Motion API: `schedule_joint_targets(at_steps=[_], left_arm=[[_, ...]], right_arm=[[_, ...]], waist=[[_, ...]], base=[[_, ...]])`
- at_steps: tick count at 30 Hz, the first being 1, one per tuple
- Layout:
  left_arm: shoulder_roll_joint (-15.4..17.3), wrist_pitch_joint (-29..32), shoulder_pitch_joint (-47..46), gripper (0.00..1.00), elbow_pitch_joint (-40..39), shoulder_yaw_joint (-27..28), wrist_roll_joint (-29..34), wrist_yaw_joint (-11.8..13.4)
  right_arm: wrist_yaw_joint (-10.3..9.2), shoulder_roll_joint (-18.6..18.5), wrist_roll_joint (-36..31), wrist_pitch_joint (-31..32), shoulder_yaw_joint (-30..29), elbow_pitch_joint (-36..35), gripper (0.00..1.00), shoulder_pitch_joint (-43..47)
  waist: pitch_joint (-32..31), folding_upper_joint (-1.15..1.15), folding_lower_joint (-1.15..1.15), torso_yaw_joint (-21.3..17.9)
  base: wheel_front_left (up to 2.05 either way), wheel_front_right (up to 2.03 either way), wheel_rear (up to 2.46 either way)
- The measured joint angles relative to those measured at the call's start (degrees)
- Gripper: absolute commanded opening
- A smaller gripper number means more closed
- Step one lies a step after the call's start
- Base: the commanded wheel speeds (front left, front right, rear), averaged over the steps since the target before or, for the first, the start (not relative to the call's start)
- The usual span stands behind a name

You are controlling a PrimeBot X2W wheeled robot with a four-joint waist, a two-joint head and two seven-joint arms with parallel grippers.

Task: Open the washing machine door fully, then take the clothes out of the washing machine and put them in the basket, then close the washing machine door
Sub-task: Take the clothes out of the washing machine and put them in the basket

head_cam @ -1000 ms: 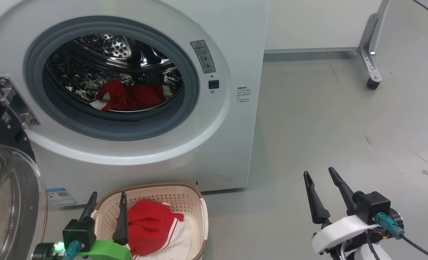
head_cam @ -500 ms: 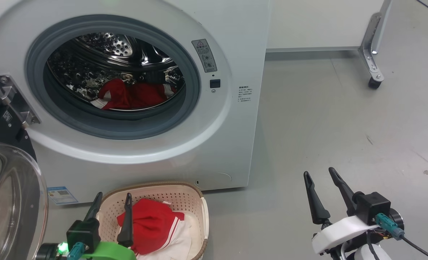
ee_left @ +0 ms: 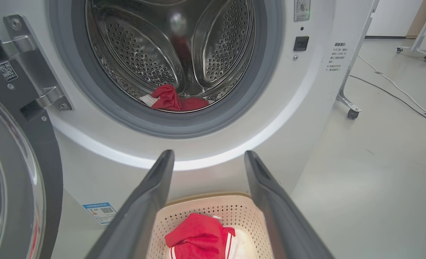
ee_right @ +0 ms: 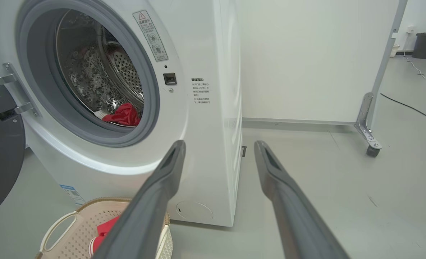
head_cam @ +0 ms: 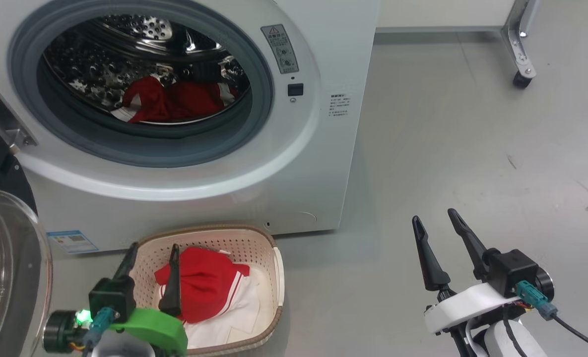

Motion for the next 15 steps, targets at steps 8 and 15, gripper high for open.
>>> schedule_joint_targets(at_steps=[8,15], left_arm=[[0.20,1.85,-8.29,1.00,2.04,1.14,0.10,0.07],[2.29,4.63,-16.70,1.00,5.10,2.33,0.21,0.05]], right_arm=[[0.02,-0.01,-0.31,0.00,0.87,-1.30,1.00,-2.08],[0.53,-0.01,-0.37,0.00,2.66,-2.63,1.00,-5.49]], waist=[[5.86,0.00,0.00,-1.00],[11.36,0.00,0.00,-2.53]], base=[[0.00,0.00,0.00],[0.00,0.00,0.00]])
